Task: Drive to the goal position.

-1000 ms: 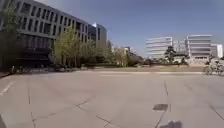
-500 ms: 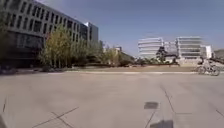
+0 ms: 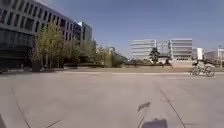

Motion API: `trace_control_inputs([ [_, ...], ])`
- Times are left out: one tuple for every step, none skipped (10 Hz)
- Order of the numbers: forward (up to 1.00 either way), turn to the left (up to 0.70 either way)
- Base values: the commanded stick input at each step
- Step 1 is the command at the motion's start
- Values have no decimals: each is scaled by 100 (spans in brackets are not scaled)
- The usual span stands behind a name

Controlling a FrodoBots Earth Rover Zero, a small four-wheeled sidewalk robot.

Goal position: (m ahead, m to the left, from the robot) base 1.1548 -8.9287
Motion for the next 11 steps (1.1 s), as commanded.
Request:
trace_control_inputs([
  [70, -20],
  [70, -19],
  [70, -19],
  [70, -19],
  [70, -19],
  [70, -19],
  [70, -19],
  [70, -19],
  [70, -19],
  [70, -19],
  [70, -19],
])
